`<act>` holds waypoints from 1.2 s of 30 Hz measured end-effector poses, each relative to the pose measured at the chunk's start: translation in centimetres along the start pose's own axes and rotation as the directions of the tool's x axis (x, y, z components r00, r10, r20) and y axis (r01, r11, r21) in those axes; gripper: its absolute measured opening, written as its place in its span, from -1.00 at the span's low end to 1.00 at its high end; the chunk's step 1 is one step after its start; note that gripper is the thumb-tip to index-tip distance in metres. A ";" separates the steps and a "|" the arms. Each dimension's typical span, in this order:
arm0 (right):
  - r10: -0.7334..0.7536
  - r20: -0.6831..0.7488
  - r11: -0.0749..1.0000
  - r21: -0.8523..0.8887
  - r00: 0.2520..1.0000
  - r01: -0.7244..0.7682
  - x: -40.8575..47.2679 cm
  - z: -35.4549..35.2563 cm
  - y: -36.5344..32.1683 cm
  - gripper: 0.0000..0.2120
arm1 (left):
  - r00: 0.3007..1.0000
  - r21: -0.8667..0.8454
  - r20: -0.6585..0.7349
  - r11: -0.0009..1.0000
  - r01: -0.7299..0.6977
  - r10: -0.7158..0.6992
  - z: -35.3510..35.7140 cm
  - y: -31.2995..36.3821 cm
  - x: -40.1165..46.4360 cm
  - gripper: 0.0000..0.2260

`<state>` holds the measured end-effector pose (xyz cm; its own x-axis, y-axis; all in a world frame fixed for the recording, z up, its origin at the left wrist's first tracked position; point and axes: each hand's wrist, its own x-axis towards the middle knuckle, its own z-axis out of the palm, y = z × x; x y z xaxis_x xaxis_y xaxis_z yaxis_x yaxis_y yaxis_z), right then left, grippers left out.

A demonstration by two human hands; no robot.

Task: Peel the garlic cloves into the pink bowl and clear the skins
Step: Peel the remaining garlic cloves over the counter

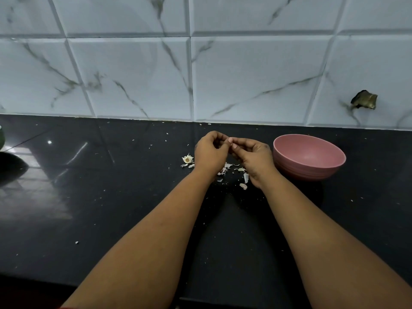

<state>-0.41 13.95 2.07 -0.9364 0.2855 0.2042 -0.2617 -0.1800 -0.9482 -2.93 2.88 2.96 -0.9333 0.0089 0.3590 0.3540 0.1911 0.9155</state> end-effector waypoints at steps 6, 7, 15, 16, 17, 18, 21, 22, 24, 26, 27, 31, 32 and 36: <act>-0.072 -0.014 0.988 -0.139 0.997 0.070 0.0 -0.1 0.2 -0.84 | 1.000 0.066 0.004 0.998 -0.007 0.007 -0.2 0.0 0.3 -0.95; -0.084 -0.017 0.984 -0.161 0.996 0.080 0.1 -0.1 0.3 -0.86 | 1.000 0.103 0.003 0.995 -0.017 0.016 -0.2 0.1 0.2 -0.94; -0.109 -0.027 0.972 -0.213 0.994 0.100 -0.3 0.3 0.4 -0.86 | 0.999 0.236 0.034 0.971 -0.023 0.015 0.1 0.1 0.0 -0.89; -0.098 -0.025 0.974 -0.207 0.995 0.091 -0.3 0.4 0.4 -0.87 | 0.999 0.226 0.040 0.974 -0.012 0.003 0.1 0.1 0.0 -0.89; -0.086 -0.026 0.978 -0.194 0.996 0.079 -0.3 0.3 0.4 -0.87 | 0.999 0.211 0.044 0.977 0.001 -0.011 0.1 0.0 0.0 -0.89; -0.070 -0.027 0.983 -0.170 0.997 0.064 -0.4 0.3 0.3 -0.87 | 0.999 0.190 0.046 0.982 0.016 -0.025 0.2 -0.1 0.0 -0.90; -0.014 -0.018 0.998 -0.065 1.000 0.013 -0.5 0.4 -0.2 -0.86 | 0.997 0.131 0.056 0.990 0.046 -0.054 0.2 -0.2 0.2 -0.91; -0.002 -0.017 0.999 -0.035 1.000 0.001 -0.6 0.4 -0.3 -0.86 | 0.997 0.115 0.059 0.992 0.052 -0.059 0.3 -0.2 0.3 -0.90; 0.016 -0.017 1.000 0.000 1.000 -0.016 -0.6 0.4 -0.4 -0.88 | 0.996 0.078 0.058 0.995 0.059 -0.064 0.2 -0.2 0.4 -0.87; 0.033 -0.017 0.999 0.016 0.999 -0.033 -0.5 0.4 -0.4 -0.88 | 0.996 0.058 0.058 0.996 0.064 -0.067 0.1 -0.2 0.4 -0.84; 0.042 -0.017 0.999 0.025 0.999 -0.041 -0.4 0.3 -0.4 -0.88 | 0.996 0.051 0.056 0.997 0.063 -0.066 0.1 -0.2 0.4 -0.84; 0.047 -0.036 0.998 0.033 0.998 -0.046 0.0 0.0 -0.2 -0.86 | 0.994 -0.055 0.069 0.994 0.092 -0.088 0.1 -0.1 0.4 -0.85; 0.044 -0.041 0.999 0.023 0.998 -0.043 0.0 0.0 -0.2 -0.86 | 0.994 -0.054 0.075 0.995 0.082 -0.078 0.1 -0.1 0.3 -0.85; 0.021 -0.048 0.999 -0.037 0.999 -0.023 0.0 -0.2 -0.1 -0.89 | 0.997 0.078 0.070 0.996 -0.033 0.028 -0.1 -0.3 0.2 -0.93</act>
<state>-0.37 14.13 2.15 -0.9295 0.3261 0.1723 -0.2314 -0.1520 -0.9609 -3.16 2.77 2.79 -0.9251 0.0825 0.3706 0.3788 0.2663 0.8863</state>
